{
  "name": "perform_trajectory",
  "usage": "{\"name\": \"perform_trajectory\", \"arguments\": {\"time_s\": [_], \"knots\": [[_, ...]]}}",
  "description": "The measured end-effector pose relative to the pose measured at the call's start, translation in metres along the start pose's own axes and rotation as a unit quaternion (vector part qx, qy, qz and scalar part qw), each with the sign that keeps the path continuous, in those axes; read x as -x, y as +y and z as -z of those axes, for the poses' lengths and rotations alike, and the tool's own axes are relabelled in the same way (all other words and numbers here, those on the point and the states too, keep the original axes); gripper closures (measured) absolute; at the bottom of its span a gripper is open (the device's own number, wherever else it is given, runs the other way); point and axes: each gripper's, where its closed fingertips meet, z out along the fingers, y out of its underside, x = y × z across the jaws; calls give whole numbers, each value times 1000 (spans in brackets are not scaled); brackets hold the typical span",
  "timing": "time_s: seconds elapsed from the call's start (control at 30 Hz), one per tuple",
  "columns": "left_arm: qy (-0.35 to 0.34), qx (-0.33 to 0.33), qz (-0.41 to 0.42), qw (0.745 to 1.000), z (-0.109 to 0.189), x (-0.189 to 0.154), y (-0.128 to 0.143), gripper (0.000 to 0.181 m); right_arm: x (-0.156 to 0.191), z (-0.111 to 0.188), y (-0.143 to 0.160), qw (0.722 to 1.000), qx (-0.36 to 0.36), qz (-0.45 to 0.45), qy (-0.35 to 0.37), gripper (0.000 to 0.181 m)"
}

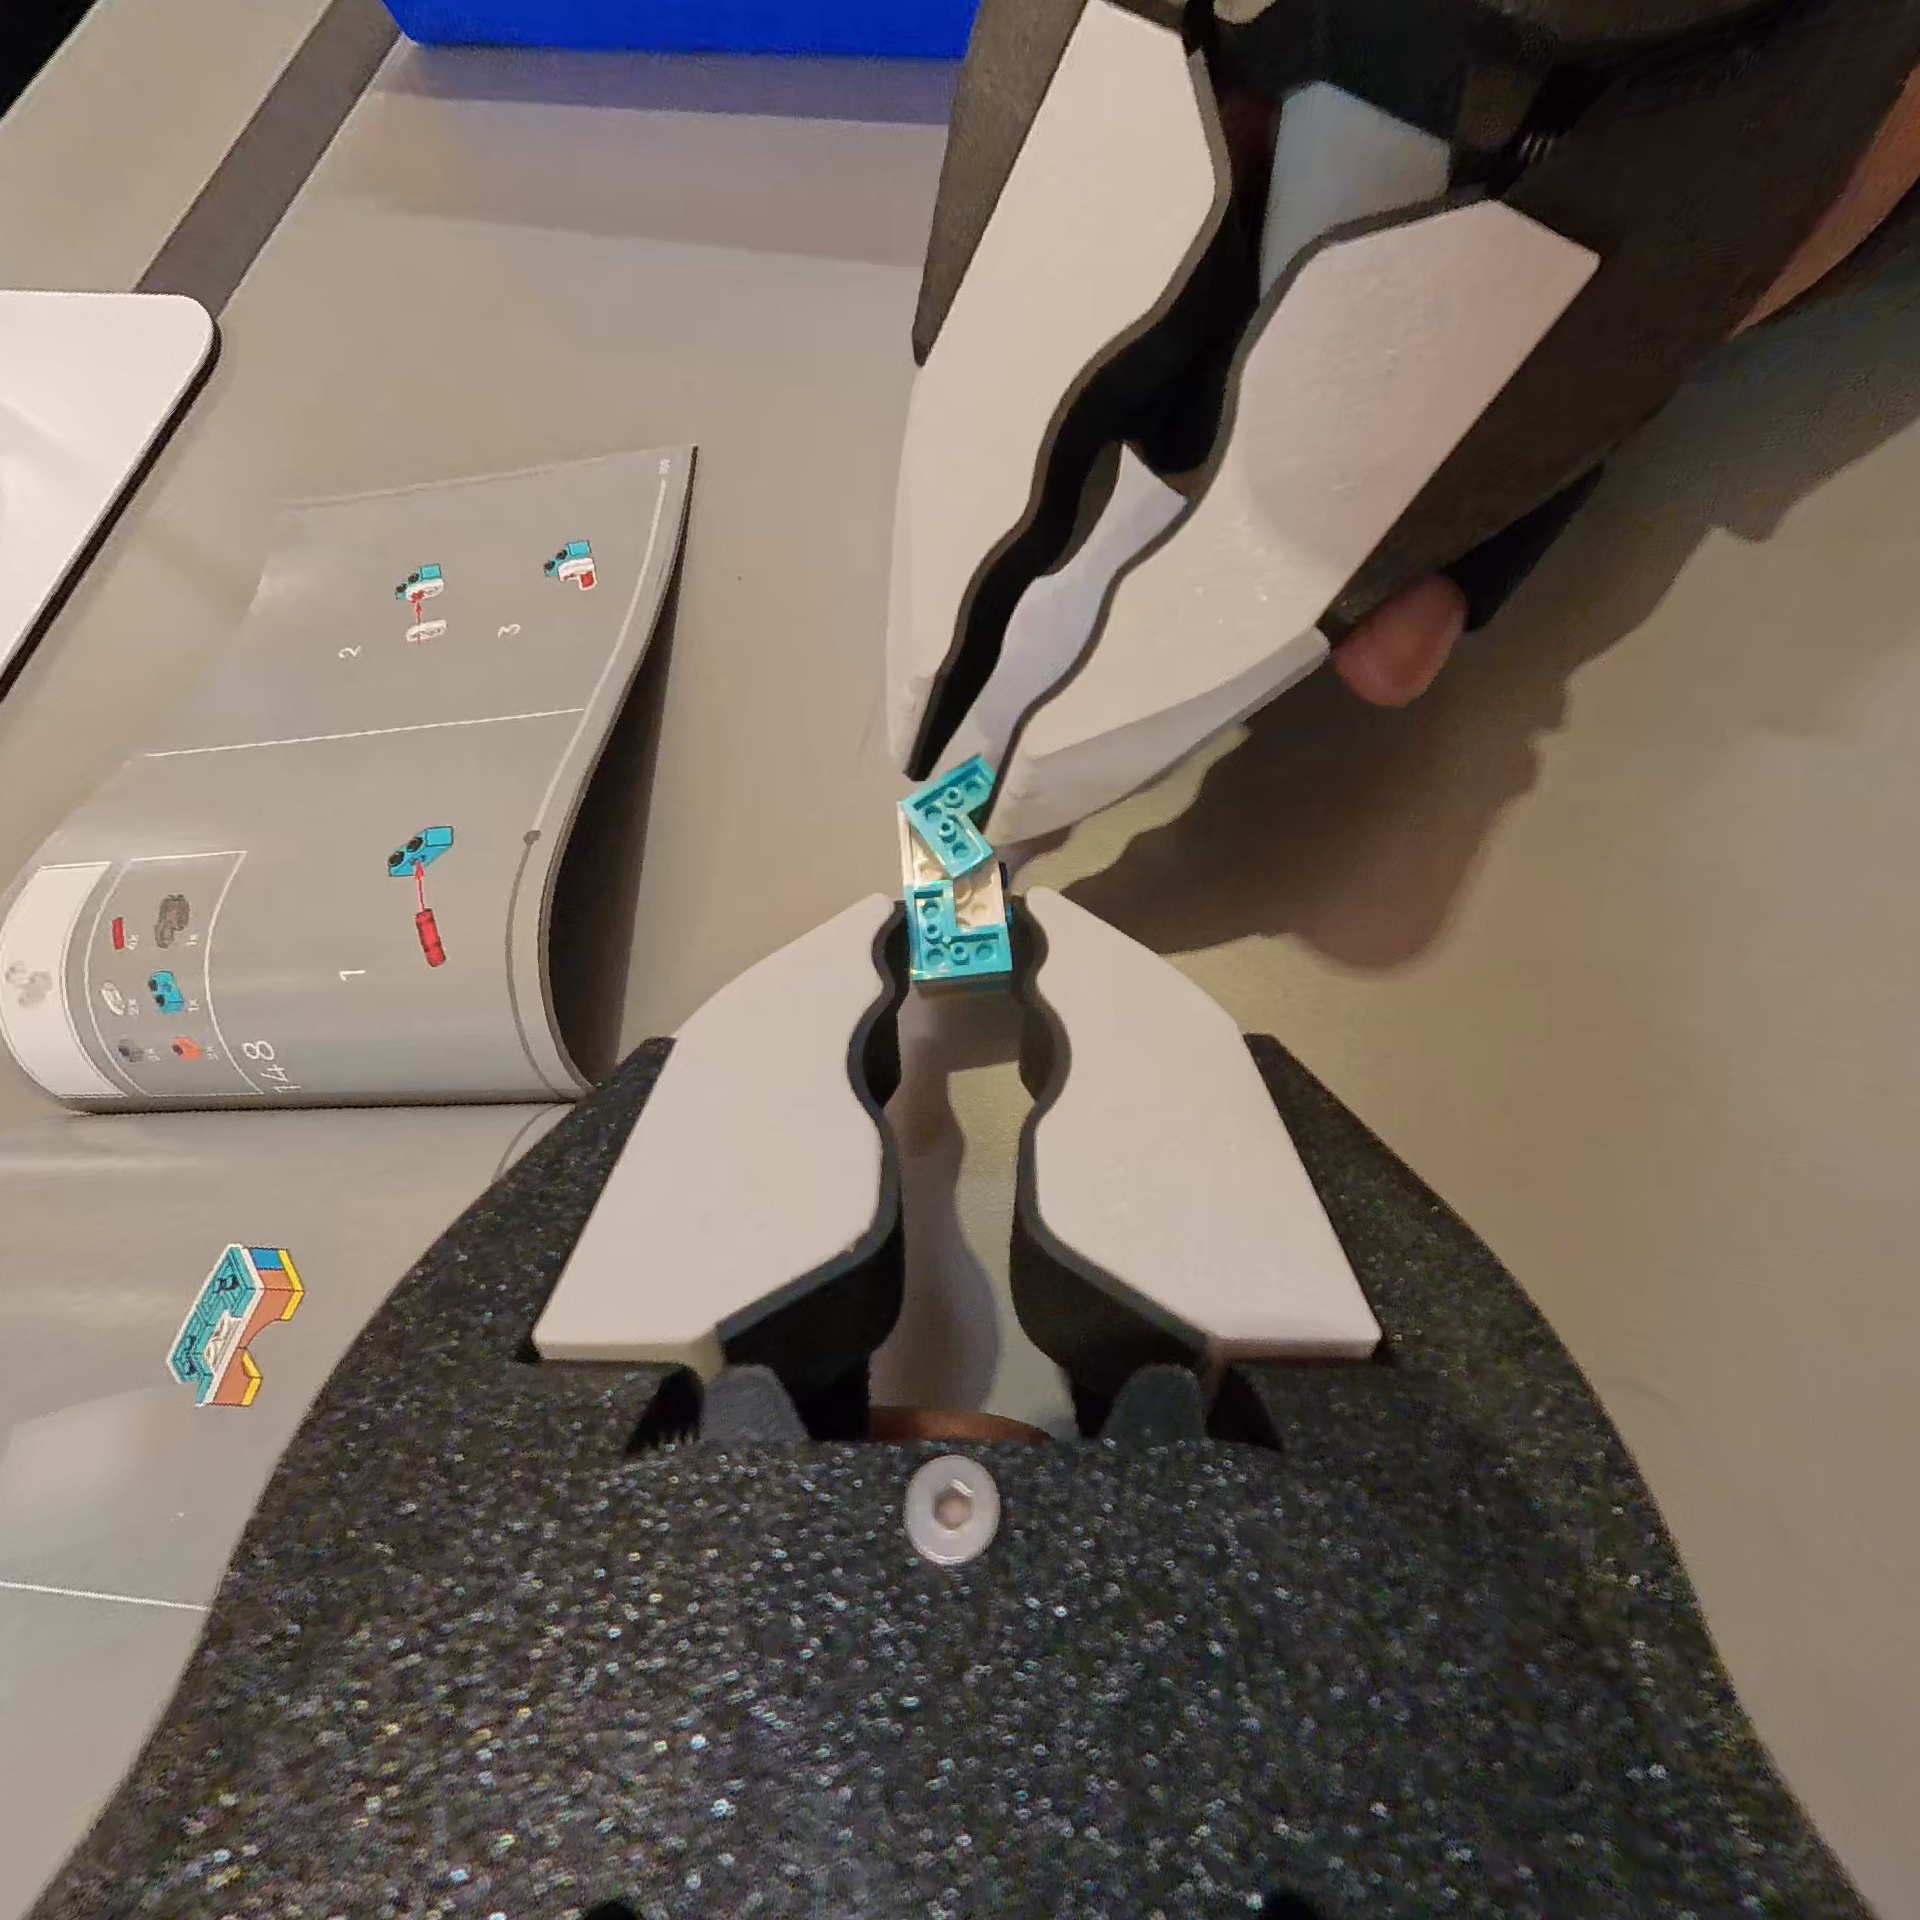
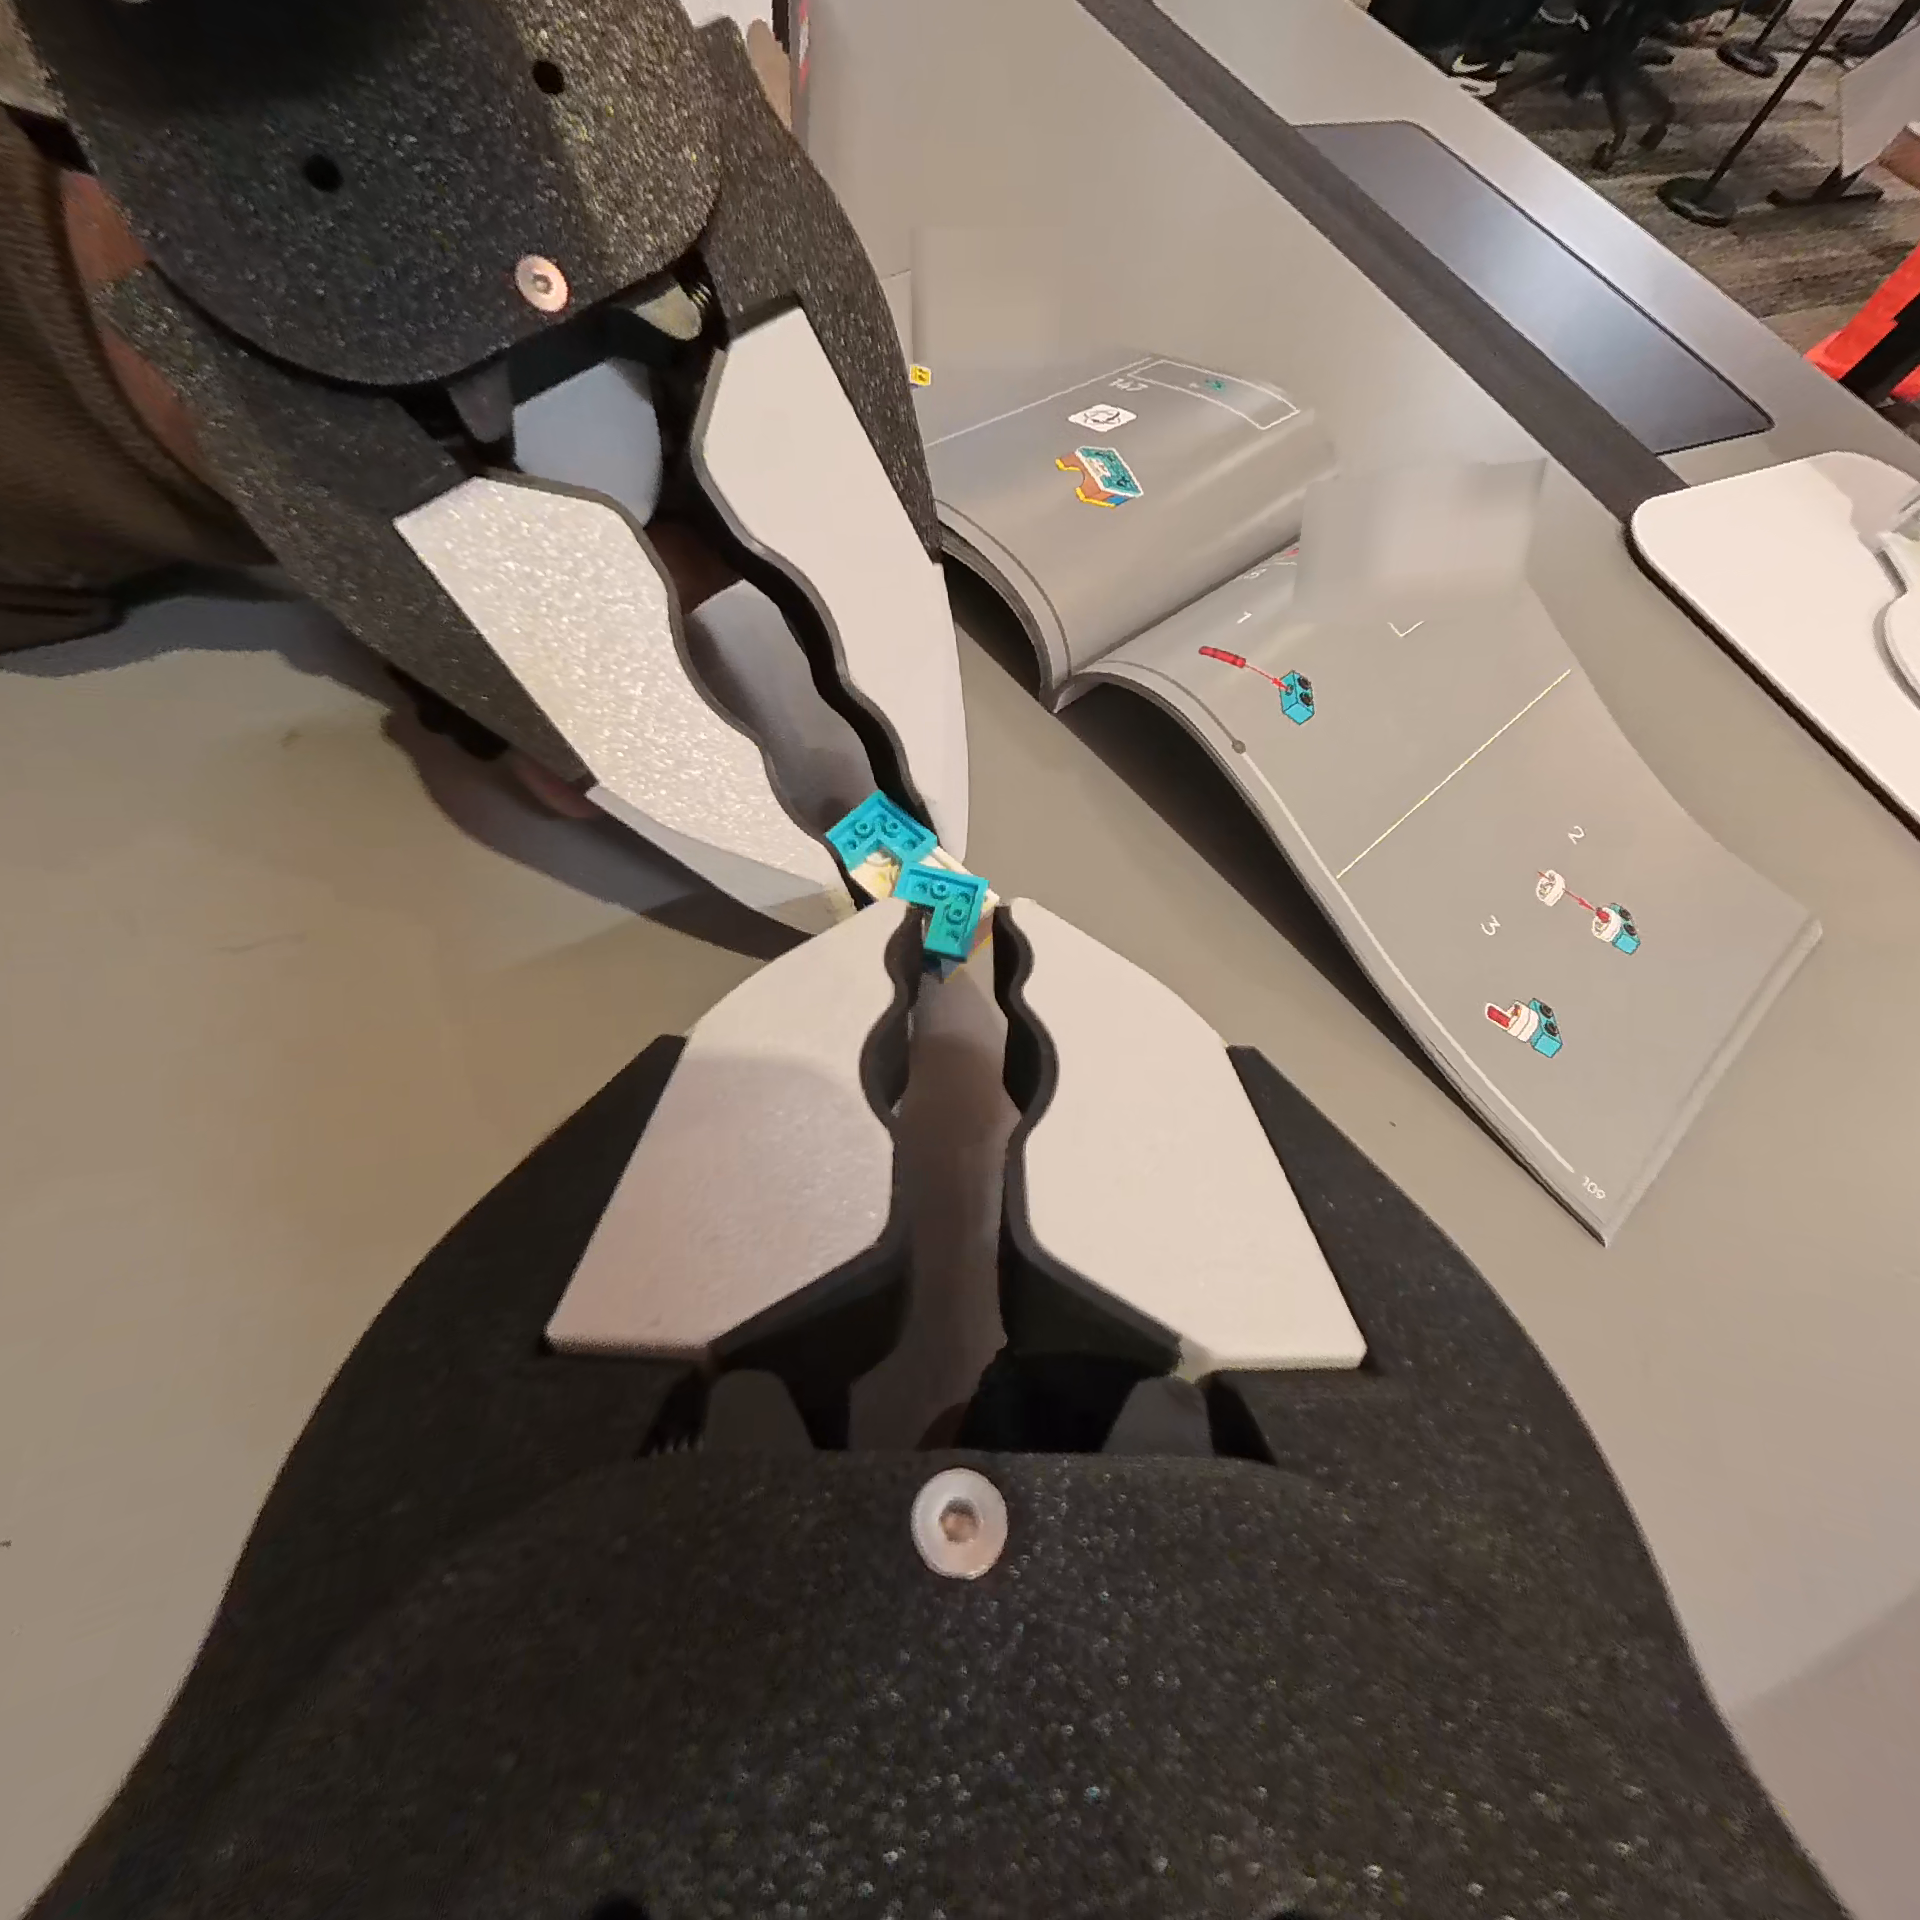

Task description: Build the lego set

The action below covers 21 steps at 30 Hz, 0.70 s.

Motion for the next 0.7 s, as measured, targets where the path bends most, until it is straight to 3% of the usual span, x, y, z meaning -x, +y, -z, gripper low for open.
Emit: {"name": "perform_trajectory", "arguments": {"time_s": [0.7], "knots": [[9, -7, 17, 1000, 0, -1, 0, 163, -2, 0, 0, 1000, 0, -12, 8, 162]]}}
